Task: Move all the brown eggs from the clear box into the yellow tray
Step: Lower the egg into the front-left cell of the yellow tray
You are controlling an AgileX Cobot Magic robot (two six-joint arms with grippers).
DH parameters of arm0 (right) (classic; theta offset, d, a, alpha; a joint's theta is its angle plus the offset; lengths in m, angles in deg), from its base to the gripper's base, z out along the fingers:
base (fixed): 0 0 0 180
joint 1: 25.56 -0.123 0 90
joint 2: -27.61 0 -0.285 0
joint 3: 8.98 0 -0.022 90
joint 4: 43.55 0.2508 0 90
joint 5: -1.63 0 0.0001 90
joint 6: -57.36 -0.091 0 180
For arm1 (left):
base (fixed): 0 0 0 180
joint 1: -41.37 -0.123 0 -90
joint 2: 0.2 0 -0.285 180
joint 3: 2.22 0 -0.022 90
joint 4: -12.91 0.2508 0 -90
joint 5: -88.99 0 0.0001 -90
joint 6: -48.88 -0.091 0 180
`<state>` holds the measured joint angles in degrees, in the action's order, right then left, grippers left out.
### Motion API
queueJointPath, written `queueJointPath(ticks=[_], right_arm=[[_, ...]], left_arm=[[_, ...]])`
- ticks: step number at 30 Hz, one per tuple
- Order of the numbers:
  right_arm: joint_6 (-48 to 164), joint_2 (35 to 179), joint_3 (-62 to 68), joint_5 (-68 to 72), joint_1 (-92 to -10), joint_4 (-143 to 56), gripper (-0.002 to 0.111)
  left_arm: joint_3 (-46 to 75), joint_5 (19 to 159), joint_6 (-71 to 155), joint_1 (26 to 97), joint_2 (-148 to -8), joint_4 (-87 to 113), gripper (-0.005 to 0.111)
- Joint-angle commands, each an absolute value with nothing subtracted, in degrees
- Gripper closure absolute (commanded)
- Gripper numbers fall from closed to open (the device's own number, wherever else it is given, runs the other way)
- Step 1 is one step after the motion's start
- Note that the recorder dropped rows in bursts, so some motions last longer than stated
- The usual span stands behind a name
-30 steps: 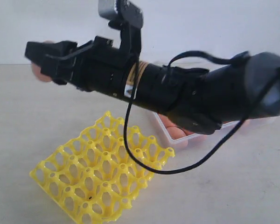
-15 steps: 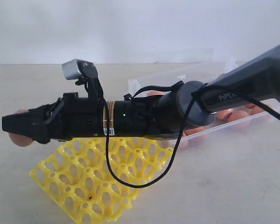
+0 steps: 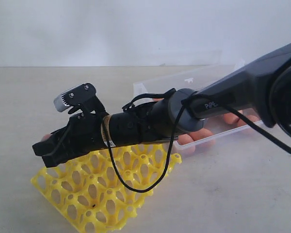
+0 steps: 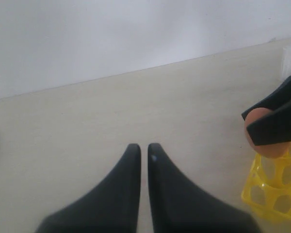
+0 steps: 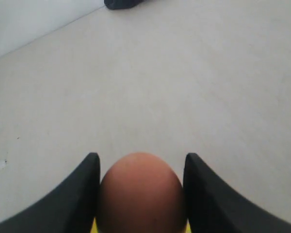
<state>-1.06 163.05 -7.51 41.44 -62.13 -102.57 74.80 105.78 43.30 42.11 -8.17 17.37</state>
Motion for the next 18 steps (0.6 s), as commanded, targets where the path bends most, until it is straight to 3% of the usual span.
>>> queueJointPath(ticks=[1, 12, 18], right_arm=[[-3.2, 162.8, -7.7, 42.1, -62.2, -107.6, 0.109], [-3.8, 162.8, -7.7, 39.8, -62.2, -112.4, 0.106], [-3.7, 162.8, -7.7, 37.8, -62.2, -112.4, 0.081]], left_arm=[[75.0, 105.8, 43.5, 42.6, -8.0, 17.3, 0.103], [75.0, 105.8, 43.5, 42.6, -8.0, 17.3, 0.103], [75.0, 105.8, 43.5, 42.6, -8.0, 17.3, 0.103]])
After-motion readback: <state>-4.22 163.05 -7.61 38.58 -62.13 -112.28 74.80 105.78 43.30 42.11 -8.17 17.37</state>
